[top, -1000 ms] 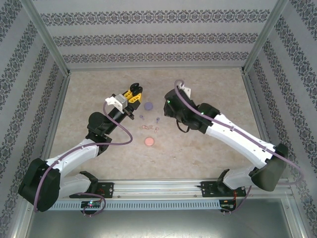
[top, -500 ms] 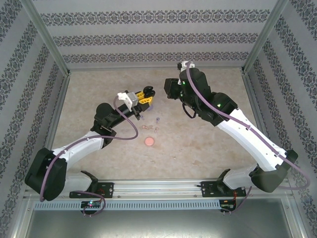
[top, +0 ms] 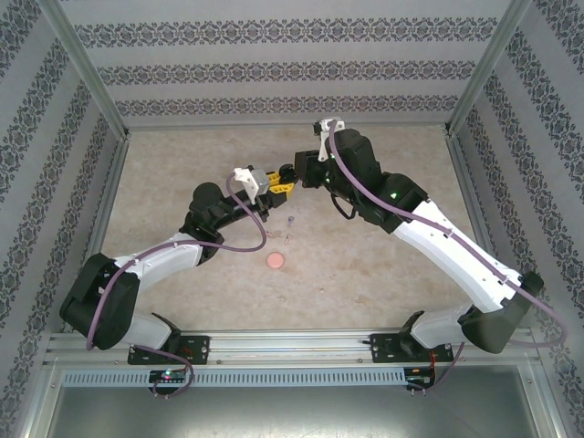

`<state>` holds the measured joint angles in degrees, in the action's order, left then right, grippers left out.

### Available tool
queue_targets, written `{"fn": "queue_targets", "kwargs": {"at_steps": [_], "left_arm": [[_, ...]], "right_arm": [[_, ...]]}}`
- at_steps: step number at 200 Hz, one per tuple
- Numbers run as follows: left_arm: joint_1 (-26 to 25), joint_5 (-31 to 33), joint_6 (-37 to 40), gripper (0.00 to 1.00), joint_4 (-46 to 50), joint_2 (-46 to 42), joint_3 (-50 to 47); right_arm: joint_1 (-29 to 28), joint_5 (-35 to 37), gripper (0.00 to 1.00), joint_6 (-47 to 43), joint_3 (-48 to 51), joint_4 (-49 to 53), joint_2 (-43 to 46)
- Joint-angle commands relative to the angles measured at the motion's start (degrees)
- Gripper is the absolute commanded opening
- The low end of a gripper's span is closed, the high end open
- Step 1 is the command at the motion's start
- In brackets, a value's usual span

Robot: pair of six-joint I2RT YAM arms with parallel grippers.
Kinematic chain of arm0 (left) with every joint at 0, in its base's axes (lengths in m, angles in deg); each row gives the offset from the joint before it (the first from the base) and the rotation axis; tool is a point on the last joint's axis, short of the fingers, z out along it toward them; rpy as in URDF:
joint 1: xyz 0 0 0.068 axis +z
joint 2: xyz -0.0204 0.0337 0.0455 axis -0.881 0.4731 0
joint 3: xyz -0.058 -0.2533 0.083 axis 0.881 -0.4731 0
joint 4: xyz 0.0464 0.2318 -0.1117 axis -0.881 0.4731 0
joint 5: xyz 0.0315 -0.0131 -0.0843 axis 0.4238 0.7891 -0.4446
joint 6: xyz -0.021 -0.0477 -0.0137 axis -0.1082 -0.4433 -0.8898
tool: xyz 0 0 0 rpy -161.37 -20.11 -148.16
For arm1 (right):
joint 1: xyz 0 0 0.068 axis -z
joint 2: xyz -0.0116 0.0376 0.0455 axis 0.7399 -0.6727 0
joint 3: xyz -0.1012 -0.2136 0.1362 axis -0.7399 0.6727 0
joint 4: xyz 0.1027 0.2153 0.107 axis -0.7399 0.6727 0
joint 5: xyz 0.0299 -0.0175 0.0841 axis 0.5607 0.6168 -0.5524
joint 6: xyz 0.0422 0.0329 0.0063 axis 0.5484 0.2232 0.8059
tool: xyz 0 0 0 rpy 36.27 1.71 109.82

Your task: Insert the wireless bluetooth earbuds into the charging case

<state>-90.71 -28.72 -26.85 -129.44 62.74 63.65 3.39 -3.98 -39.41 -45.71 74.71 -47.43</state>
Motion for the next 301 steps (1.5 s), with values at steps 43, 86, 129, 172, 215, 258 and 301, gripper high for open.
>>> {"fn": "queue_targets", "kwargs": {"at_steps": [43, 86, 129, 172, 215, 258, 301], "left_arm": [[-1.03, -1.54, 1.61, 0.0, -1.94, 0.14, 1.82], [-1.22, -1.37, 1.63, 0.0, -2.39, 0.0, 1.83], [-1.34, -1.38, 1.72, 0.0, -2.67, -0.08, 1.71], [-1.3, -1.54, 1.67, 0.0, -3.0, -0.11, 1.69], [-1.39, -1.5, 1.71, 0.0, -3.34, -0.2, 1.76], [-1.42, -1.06, 2.04, 0.0, -3.28, -0.13, 1.82], [-1.42, -0.84, 2.15, 0.0, -3.34, 0.1, 1.96]], "right_arm": [[0.64, -0.67, 0.21, 2.01, 2.63, -2.6, -1.24], [0.64, -0.96, 0.21, 3.16, 3.64, -2.8, -1.41], [0.62, -1.36, 0.21, 3.82, 4.2, -3.09, -1.8], [0.58, -1.51, 0.2, 3.95, 4.42, -3.17, -2.51], [0.73, -1.12, 0.2, 3.84, 5.03, -2.96, -3.0], [0.72, -1.15, 0.19, 4.06, 5.82, -2.71, -2.43], [0.69, -1.37, 0.18, 4.21, 6.35, -2.43, -1.35]]}}
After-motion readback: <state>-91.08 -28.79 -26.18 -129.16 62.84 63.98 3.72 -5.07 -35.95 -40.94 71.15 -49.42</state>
